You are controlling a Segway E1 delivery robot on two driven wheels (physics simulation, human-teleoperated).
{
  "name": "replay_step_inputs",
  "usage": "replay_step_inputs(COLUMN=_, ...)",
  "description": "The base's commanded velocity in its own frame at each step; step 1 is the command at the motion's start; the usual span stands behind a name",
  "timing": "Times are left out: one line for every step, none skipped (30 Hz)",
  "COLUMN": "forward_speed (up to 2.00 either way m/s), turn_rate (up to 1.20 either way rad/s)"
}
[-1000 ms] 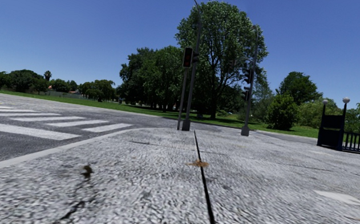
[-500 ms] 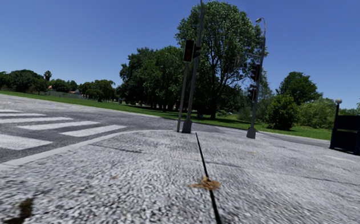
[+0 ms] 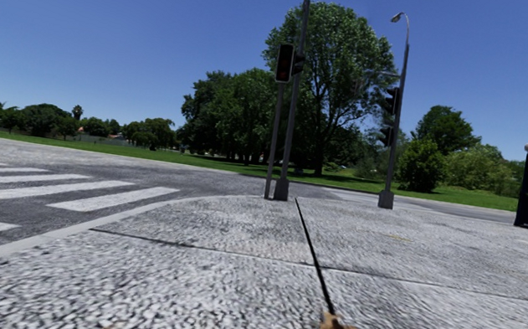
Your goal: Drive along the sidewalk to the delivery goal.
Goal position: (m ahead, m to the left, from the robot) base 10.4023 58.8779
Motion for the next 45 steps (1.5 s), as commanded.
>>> replay_step_inputs(forward_speed=2.0, turn_rate=0.34)
replay_step_inputs(forward_speed=2.0, turn_rate=0.36)
replay_step_inputs(forward_speed=2.0, turn_rate=0.59)
replay_step_inputs(forward_speed=2.0, turn_rate=0.61)
replay_step_inputs(forward_speed=2.0, turn_rate=0.61)
replay_step_inputs(forward_speed=2.0, turn_rate=0.62)
replay_step_inputs(forward_speed=2.0, turn_rate=0.62)
replay_step_inputs(forward_speed=2.0, turn_rate=0.62)
replay_step_inputs(forward_speed=2.0, turn_rate=0.62)
replay_step_inputs(forward_speed=2.0, turn_rate=0.62)
replay_step_inputs(forward_speed=2.0, turn_rate=0.62)
replay_step_inputs(forward_speed=2.0, turn_rate=0.62)
replay_step_inputs(forward_speed=2.0, turn_rate=0.62)
replay_step_inputs(forward_speed=2.0, turn_rate=0.62)
replay_step_inputs(forward_speed=2.0, turn_rate=0.63)
replay_step_inputs(forward_speed=2.0, turn_rate=0.63)
replay_step_inputs(forward_speed=2.0, turn_rate=0.66)
replay_step_inputs(forward_speed=2.0, turn_rate=0.67)
replay_step_inputs(forward_speed=2.0, turn_rate=0.67)
replay_step_inputs(forward_speed=2.0, turn_rate=0.67)
replay_step_inputs(forward_speed=2.0, turn_rate=0.67)
replay_step_inputs(forward_speed=2.0, turn_rate=0.22)
replay_step_inputs(forward_speed=2.0, turn_rate=0.04)
replay_step_inputs(forward_speed=2.0, turn_rate=0.04)
replay_step_inputs(forward_speed=2.0, turn_rate=0.0)
replay_step_inputs(forward_speed=2.0, turn_rate=0.0)
replay_step_inputs(forward_speed=2.0, turn_rate=0.0)
replay_step_inputs(forward_speed=2.0, turn_rate=0.0)
replay_step_inputs(forward_speed=2.0, turn_rate=0.0)
replay_step_inputs(forward_speed=2.0, turn_rate=0.0)
replay_step_inputs(forward_speed=2.0, turn_rate=0.0)
replay_step_inputs(forward_speed=2.0, turn_rate=0.0)
replay_step_inputs(forward_speed=2.0, turn_rate=0.0)
replay_step_inputs(forward_speed=2.0, turn_rate=0.0)
replay_step_inputs(forward_speed=2.0, turn_rate=0.0)
replay_step_inputs(forward_speed=2.0, turn_rate=0.0)
replay_step_inputs(forward_speed=2.0, turn_rate=0.0)
replay_step_inputs(forward_speed=2.0, turn_rate=0.0)
replay_step_inputs(forward_speed=2.0, turn_rate=0.0)
replay_step_inputs(forward_speed=2.0, turn_rate=0.05)
replay_step_inputs(forward_speed=2.0, turn_rate=0.32)
replay_step_inputs(forward_speed=2.0, turn_rate=0.32)
replay_step_inputs(forward_speed=2.0, turn_rate=0.58)
replay_step_inputs(forward_speed=1.96, turn_rate=0.71)
replay_step_inputs(forward_speed=1.96, turn_rate=0.71)
